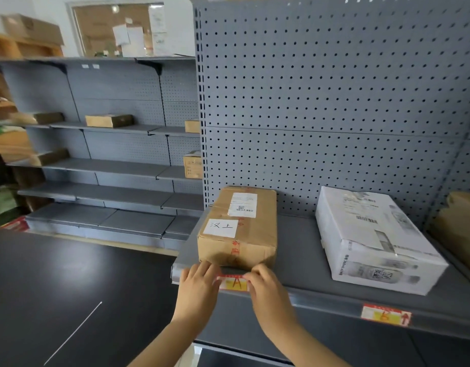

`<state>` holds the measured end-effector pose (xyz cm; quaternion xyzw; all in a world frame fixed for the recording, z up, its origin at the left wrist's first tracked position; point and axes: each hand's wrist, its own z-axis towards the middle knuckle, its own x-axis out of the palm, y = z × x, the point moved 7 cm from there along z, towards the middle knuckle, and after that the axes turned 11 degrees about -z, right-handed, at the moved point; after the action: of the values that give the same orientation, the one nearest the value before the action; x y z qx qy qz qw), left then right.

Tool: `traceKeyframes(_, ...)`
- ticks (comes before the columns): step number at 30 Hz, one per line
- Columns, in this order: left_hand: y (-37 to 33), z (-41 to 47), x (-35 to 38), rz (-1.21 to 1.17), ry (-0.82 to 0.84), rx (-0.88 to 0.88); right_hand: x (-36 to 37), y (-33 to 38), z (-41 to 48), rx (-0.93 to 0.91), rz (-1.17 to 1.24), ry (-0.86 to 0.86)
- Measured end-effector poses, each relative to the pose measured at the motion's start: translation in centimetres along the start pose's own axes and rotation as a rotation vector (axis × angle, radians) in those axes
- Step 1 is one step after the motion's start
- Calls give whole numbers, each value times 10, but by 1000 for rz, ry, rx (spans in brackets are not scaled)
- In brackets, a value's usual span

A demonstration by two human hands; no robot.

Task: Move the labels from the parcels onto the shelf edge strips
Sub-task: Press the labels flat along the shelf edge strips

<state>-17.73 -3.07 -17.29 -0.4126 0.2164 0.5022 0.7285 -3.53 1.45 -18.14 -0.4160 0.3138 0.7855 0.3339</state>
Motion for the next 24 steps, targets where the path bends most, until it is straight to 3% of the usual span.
traceKeyframes(14, 2, 8, 2, 2, 37, 31, 5, 9, 1, -39, -57, 16)
traceKeyframes(18, 1, 8, -2, 1, 23, 49, 9, 2, -2, 63, -16, -6)
traceKeyframes(24, -2, 6, -1, 20, 37, 118, 12, 8, -5, -29, -121, -31)
